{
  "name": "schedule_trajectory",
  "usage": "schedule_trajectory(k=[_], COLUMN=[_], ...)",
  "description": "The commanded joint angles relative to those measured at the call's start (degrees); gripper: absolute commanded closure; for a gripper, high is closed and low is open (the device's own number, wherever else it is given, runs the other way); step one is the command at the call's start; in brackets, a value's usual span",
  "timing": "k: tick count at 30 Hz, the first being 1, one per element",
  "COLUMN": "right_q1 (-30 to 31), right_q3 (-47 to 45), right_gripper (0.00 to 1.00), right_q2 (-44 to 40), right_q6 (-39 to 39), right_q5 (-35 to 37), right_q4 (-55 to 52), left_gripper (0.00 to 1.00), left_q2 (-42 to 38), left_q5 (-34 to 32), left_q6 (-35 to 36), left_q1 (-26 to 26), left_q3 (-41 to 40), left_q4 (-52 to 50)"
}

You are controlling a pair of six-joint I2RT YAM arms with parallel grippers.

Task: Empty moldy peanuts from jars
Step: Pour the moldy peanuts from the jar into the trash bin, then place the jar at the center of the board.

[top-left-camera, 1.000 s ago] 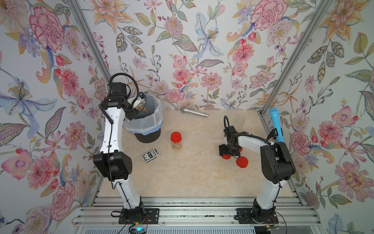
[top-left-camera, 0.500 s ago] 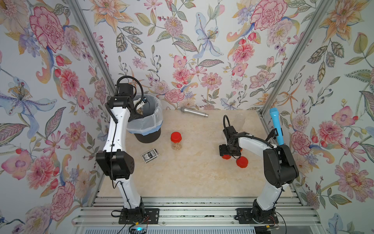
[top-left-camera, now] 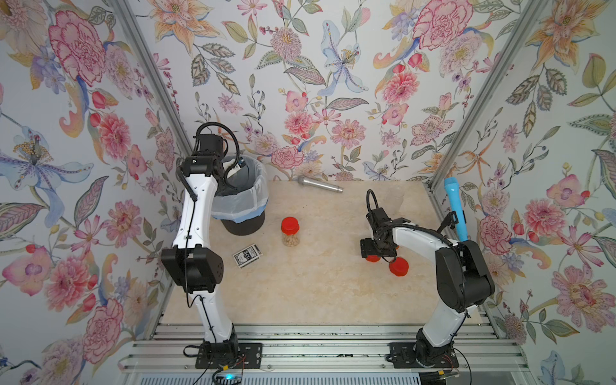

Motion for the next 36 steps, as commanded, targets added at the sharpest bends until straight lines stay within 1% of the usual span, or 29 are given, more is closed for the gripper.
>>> schedule_trajectory(k=[1,4,8,11,16,18,20,22,24,26,27,29,30,32,33,35,36], right_q1=[-0.1,-0.7,-0.1,0.1,0.4,0.6,0.5,0.1,-1.3,-3.3,-4.4,-5.4,-5.5,-4.7,-3.8,-1.7,-0.7], right_q3=[-1.1,-0.1,1.0,1.3,1.9,2.6,3.2,3.8,3.2,1.0,-0.9,-4.1,-5.6,-6.9,-6.6,-5.2,-4.7], right_gripper=[0.13,0.12,0.12,0.12,0.11,0.12,0.13,0.13,0.13,0.14,0.14,0.13,0.12,0.10,0.09,0.08,0.08], right_q2=[-2.3,-0.8,-1.7,-3.2,-8.3,-10.7,-13.6,-17.9,-22.0,-25.7,-27.5,-29.7,-30.3,-30.3,-29.7,-28.7,-28.3], right_q6=[0.1,-1.3,-1.5,-2.0,-2.3,-2.6,-2.9,-2.0,0.8,5.9,9.1,15.6,18.4,21.4,21.8,21.2,21.2], right_q5=[0.4,-1.1,-1.0,-0.2,2.0,1.7,-1.1,-6.9,-14.4,-22.1,-26.3,-31.8,-34.0,-35.5,-36.0,-34.7,-34.1], right_q4=[0.1,0.1,0.3,0.1,0.3,0.8,2.7,6.2,11.4,19.5,24.8,35.2,40.1,46.5,47.9,47.7,48.1], left_gripper=[0.88,0.88,0.88,0.87,0.87,0.87,0.87,0.86,0.85,0.85,0.84,0.82,0.83,0.82,0.81,0.81,0.81], left_q2=[-1.8,-1.2,-1.4,-1.6,-3.0,-3.8,-5.4,-8.6,-12.6,-16.5,-18.9,-23.9,-25.8,-28.7,-29.7,-30.5,-30.5], left_q5=[0.7,1.4,3.5,7.9,18.0,21.6,25.9,31.3,35.9,43.1,45.6,48.8,51.8,56.3,57.9,57.8,57.5], left_q6=[1.9,0.9,-1.4,-3.0,-6.2,-8.0,-10.5,-12.3,-16.7,-21.4,-24.0,-28.8,-32.0,-37.9,-40.3,-42.6,-42.9], left_q1=[-0.6,-0.6,-0.7,-0.5,-1.5,-2.8,-4.9,-7.5,-10.1,-12.2,-13.5,-16.2,-17.2,-19.4,-20.7,-23.2,-24.3], left_q3=[1.1,2.0,1.7,2.9,4.3,4.2,1.9,-4.6,-13.6,-22.2,-28.1,-38.2,-43.5,-52.8,-56.7,-61.2,-62.3], left_q4=[1.0,1.1,2.4,4.8,10.6,13.2,17.3,23.1,32.7,42.1,48.3,60.3,66.5,79.8,85.0,90.7,91.3])
